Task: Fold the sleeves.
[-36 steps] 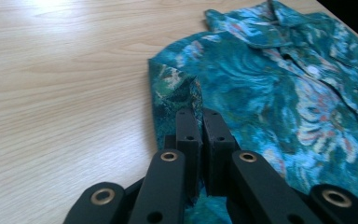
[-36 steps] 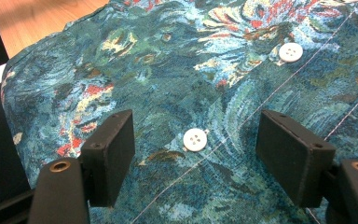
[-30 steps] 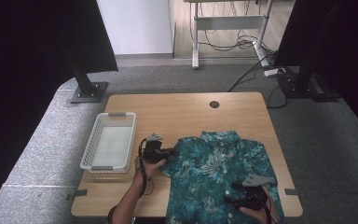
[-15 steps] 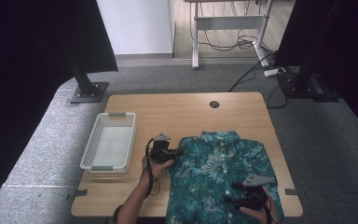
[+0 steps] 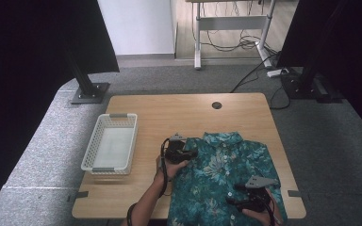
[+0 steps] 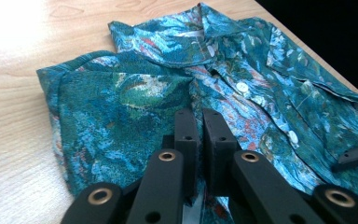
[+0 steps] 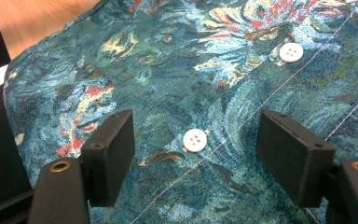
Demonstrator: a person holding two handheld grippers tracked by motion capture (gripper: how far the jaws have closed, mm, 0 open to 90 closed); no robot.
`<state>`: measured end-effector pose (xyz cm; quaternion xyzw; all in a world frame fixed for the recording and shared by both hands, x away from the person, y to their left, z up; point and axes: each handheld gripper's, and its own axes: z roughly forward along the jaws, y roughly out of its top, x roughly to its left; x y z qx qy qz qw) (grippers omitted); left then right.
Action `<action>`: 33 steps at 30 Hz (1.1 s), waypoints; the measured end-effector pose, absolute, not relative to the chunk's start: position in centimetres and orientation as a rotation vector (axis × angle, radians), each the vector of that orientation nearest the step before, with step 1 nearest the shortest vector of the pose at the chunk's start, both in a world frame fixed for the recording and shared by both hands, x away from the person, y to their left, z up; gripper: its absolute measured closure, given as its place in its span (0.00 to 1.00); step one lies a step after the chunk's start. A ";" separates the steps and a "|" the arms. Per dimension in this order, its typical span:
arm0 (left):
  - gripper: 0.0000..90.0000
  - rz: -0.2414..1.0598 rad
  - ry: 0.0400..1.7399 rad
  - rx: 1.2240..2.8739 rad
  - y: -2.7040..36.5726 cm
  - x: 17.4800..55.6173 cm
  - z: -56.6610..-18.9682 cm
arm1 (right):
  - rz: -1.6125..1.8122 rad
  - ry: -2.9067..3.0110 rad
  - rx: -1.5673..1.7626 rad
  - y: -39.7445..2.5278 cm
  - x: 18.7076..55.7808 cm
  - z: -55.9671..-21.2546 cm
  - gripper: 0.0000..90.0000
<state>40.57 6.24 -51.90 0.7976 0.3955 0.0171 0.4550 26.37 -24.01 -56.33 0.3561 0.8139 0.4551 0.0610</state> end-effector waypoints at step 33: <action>0.44 0.061 0.934 2.051 8.2 36.6 -54.9 | 1.376 2.460 1.081 -24.0 26.4 -56.3 0.31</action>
